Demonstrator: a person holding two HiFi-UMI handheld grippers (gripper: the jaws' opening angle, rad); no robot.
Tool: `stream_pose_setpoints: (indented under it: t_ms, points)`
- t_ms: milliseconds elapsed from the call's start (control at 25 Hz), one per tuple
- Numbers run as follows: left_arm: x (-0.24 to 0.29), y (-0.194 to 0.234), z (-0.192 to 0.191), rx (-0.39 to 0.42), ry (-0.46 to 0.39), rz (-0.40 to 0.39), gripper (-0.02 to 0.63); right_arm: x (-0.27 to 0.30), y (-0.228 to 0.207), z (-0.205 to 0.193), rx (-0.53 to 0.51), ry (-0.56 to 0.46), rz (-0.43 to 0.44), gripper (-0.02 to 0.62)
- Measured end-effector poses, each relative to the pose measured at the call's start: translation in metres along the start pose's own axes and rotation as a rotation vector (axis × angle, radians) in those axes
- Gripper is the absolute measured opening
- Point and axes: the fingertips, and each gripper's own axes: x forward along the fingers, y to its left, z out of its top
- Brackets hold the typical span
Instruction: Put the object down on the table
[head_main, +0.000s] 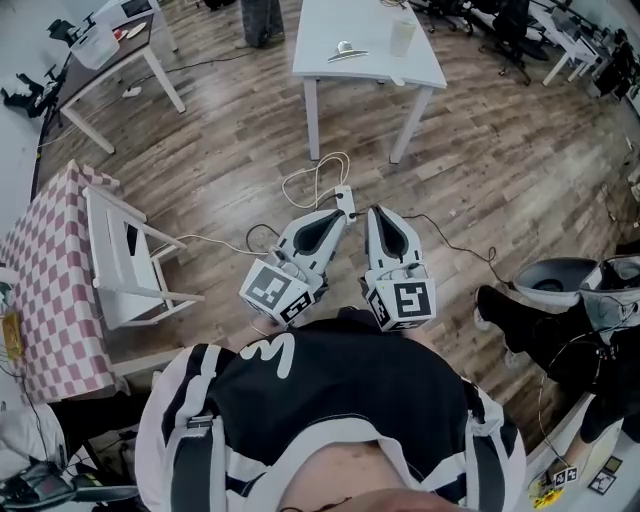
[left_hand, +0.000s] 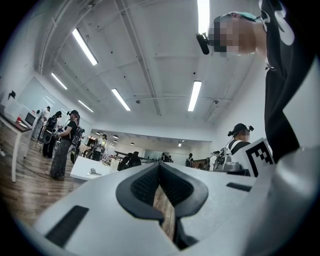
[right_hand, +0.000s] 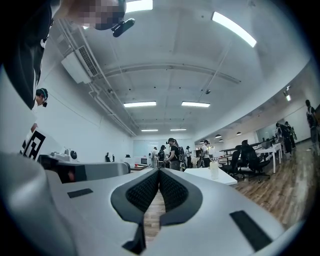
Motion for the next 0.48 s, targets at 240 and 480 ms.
stream_pose_setpoints:
  t_ms: [240,480]
  points:
    - [-0.007,-0.006,0.002,0.009,-0.008,-0.007,0.005,-0.007,0.007,-0.001,0.001,-0.003,0.003,0.018]
    - [-0.017,-0.013,0.001,0.006,-0.006,-0.012,0.005,-0.016,0.016,0.0,-0.004,-0.008,0.003,0.018]
